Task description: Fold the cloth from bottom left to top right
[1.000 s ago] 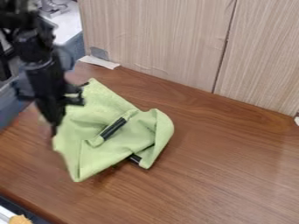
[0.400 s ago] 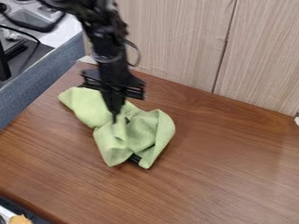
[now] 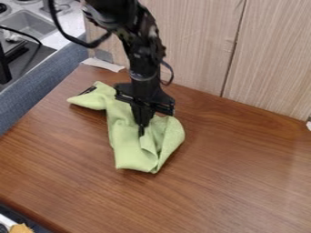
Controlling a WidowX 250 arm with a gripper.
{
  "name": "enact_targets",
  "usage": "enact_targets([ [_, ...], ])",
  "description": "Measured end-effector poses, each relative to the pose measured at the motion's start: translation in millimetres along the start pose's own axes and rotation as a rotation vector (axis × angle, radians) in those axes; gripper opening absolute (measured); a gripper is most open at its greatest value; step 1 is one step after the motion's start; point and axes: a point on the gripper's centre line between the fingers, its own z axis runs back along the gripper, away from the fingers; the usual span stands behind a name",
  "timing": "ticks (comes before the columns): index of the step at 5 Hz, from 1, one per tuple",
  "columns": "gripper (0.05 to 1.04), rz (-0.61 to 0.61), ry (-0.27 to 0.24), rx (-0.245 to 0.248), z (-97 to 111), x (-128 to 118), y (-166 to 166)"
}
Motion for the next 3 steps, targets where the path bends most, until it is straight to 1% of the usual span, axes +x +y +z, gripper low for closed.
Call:
enact_targets([
  [1,0.070,-0.012,0.012,0.014,-6.3,0.1,1.5],
  [2,0.214,-0.024,0.036,0.012,-6.6,-3.4,2.7],
  [3,0.458,-0.017,0.042,0.012,-3.5,-6.3,7.4],
])
